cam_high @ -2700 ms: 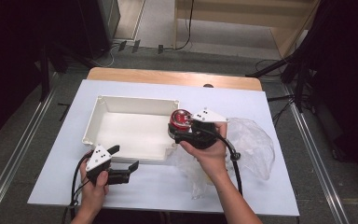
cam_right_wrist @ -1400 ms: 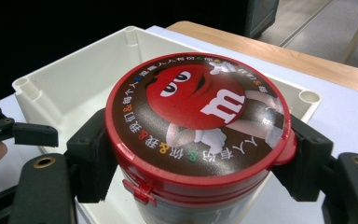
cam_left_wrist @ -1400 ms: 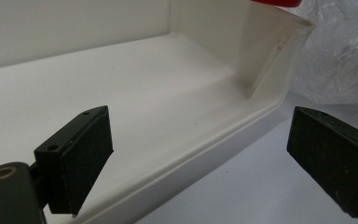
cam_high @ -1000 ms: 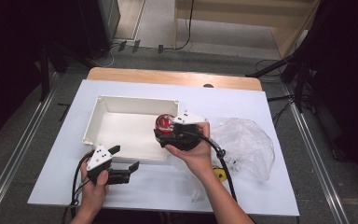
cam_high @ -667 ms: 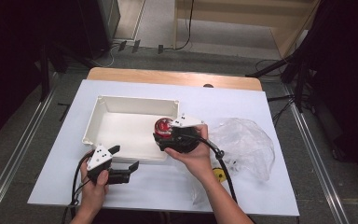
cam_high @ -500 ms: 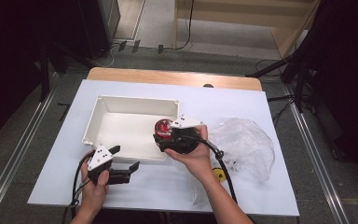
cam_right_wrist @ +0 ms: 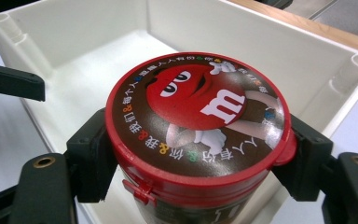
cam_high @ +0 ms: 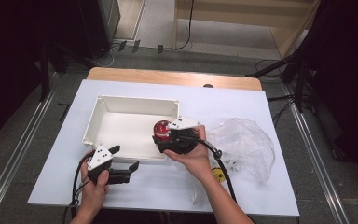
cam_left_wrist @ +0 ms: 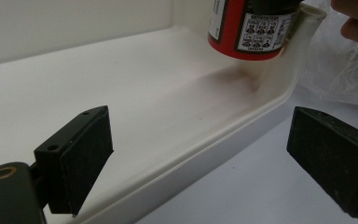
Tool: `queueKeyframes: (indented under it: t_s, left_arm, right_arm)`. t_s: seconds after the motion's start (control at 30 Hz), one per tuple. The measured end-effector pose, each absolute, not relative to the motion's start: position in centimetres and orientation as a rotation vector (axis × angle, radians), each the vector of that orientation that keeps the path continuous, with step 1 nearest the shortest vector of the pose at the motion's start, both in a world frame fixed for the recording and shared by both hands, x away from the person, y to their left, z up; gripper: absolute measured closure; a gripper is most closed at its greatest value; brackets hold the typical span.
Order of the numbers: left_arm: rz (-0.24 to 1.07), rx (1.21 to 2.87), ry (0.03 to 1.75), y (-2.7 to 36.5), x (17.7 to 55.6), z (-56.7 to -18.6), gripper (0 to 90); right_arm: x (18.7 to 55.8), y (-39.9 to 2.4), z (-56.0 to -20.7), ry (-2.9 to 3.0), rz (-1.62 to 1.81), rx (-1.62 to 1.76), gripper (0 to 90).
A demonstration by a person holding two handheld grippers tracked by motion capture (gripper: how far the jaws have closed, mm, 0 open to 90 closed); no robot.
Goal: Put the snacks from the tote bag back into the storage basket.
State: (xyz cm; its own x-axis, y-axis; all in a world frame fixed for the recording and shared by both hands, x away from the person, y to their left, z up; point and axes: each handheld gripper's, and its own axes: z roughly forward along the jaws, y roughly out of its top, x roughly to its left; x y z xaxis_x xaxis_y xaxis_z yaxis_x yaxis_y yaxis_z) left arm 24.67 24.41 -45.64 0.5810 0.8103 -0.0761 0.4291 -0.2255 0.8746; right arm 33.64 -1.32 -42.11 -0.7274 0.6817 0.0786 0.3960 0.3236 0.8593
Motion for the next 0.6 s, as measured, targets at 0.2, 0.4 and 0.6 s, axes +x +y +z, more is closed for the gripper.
queueKeyframes:
  t_s: [0.2, 0.4, 0.6]
  left_arm:
    - [0.497, 1.852, 1.007, 24.48, 24.72, -45.71, 7.1]
    - [0.501, 1.858, 1.005, 24.44, 24.70, -45.69, 7.0]
    - [0.501, 1.861, 1.007, 24.39, 24.71, -45.75, 7.0]
  right_arm:
    - [33.86, -1.37, -42.56, 2.308, 1.337, 0.972, 26.0]
    - [33.78, -1.22, -42.78, 2.330, 1.326, 0.953, 25.9]
    - [33.63, -1.01, -42.97, 2.332, 1.311, 0.922, 25.8]
